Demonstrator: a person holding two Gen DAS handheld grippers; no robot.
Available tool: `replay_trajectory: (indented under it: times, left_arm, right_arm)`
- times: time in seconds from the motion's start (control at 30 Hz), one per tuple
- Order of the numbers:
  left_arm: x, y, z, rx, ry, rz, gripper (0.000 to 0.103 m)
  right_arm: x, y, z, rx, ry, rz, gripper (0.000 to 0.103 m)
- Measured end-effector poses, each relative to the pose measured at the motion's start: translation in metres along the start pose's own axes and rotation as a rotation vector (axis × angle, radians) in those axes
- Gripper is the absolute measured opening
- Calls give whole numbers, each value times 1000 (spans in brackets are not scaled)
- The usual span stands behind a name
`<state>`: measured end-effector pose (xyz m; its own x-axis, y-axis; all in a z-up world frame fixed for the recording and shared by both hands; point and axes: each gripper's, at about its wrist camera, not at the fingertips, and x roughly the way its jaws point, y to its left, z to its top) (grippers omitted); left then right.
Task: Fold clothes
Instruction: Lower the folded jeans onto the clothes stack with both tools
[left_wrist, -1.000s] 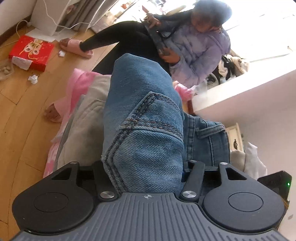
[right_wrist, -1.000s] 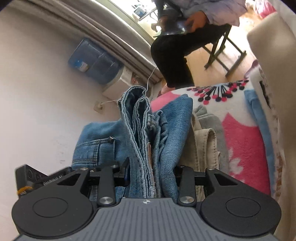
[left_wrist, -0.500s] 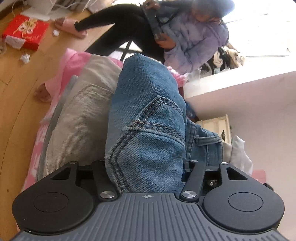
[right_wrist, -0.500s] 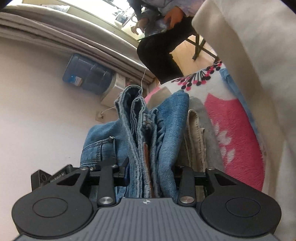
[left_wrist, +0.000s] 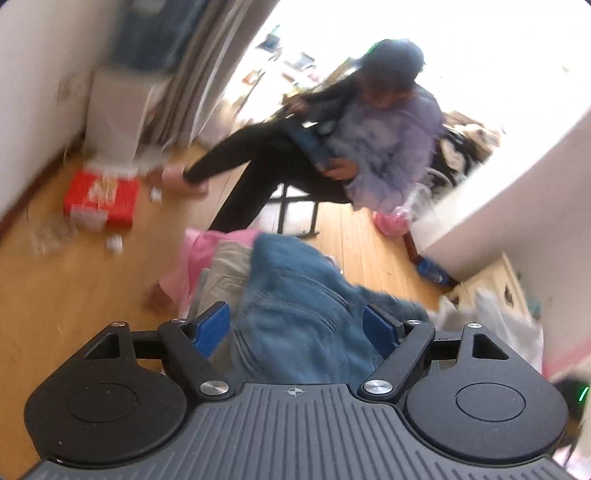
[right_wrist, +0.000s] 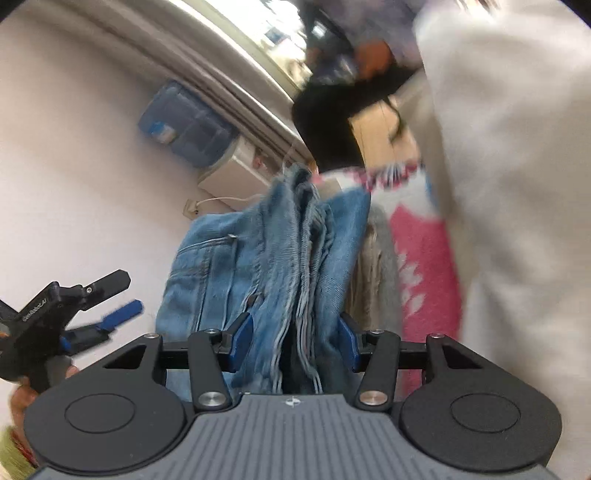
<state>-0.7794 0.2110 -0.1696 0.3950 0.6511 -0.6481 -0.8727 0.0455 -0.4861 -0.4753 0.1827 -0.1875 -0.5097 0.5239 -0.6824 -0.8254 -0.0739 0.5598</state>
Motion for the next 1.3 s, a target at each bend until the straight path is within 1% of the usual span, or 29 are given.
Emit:
replay_trajectory:
  times: [0.07,0.1,0.13,0.17,0.2,0.23,0.27,0.3,0.33,0.37,0.4,0.47,0.5,0.57,0.67,0.7,0.73,0.77,0.8,0.83,0.87,0.93,1.0,1.1,1.2,1.27,1.3]
  left_arm:
    - [-12,-17,-11,87,-20,23,77]
    - [-14,-25,-17,129,-17,28,76]
    - [-14,-32,-22,167,-6,35,76]
    - [-10,-39,-26,197,17,44,73]
    - [-5,-45,-30,230,38,59,71]
    - [1,-50,-35,264,53,85,71]
    - [8,-54,-40,303,70,116,69]
    - [17,-57,-46,338,91,157,65]
    - [26,-57,-50,355,111,193,65]
    - [33,-55,-54,366,122,225,67]
    - [37,-52,-57,356,130,250,70]
    - [43,-47,-57,281,140,265,75]
    - [43,-48,-59,274,141,271,77]
    - [47,-57,-64,312,126,319,79]
    - [49,-66,-63,305,123,370,79]
    - [49,-67,-62,308,125,381,80]
    - [50,-68,-63,310,124,390,80]
    - [49,-68,-63,307,119,397,80]
    - [48,-67,-63,300,113,396,80]
    - [48,-66,-63,294,107,391,80]
    - [47,-64,-63,288,103,383,80]
    - [43,-59,-62,277,100,352,80]
    - [35,-55,-60,252,99,287,80]
    - [20,-48,-53,246,84,174,81]
    - [18,-35,-40,239,83,125,81]
    - [21,-23,-30,212,80,87,81]
    - [25,-17,-26,197,81,65,81]
  right_arm:
    - [-26,14,-6,-126,-71,-38,47]
    - [-38,22,-9,-182,-105,-40,44]
    - [-45,30,-10,-231,-137,-41,39]
    - [-49,37,-10,-276,-166,-40,39]
    - [-46,43,-6,-305,-185,-31,38]
    - [-42,48,-3,-334,-205,-21,36]
    - [-39,54,1,-363,-225,-11,35]
    - [-32,58,5,-388,-230,-5,35]
    - [-13,58,7,-396,-176,-7,35]
    - [6,53,3,-391,-85,-14,35]
    - [16,46,-7,-386,-46,-40,35]
    - [35,34,-23,-372,22,-82,35]
    - [33,30,-22,-353,16,-72,35]
    - [31,22,-21,-320,7,-52,33]
    - [31,20,-17,-315,1,-34,33]
    - [26,17,-17,-301,-19,-17,33]
    - [20,14,-16,-287,-39,0,34]
    - [15,11,-16,-273,-59,18,41]
    - [9,8,-16,-258,-79,35,48]
    - [3,5,-15,-244,-99,52,62]
    - [-2,2,-15,-230,-119,69,69]
    - [-13,-4,-14,-201,-157,99,70]
    - [-23,-7,-9,-170,-183,91,73]
    - [-17,-7,-1,-118,-143,55,75]
    - [4,-1,9,-84,-92,20,78]
    - [20,4,14,-82,-58,-26,80]
    - [28,4,16,-61,-32,-36,80]
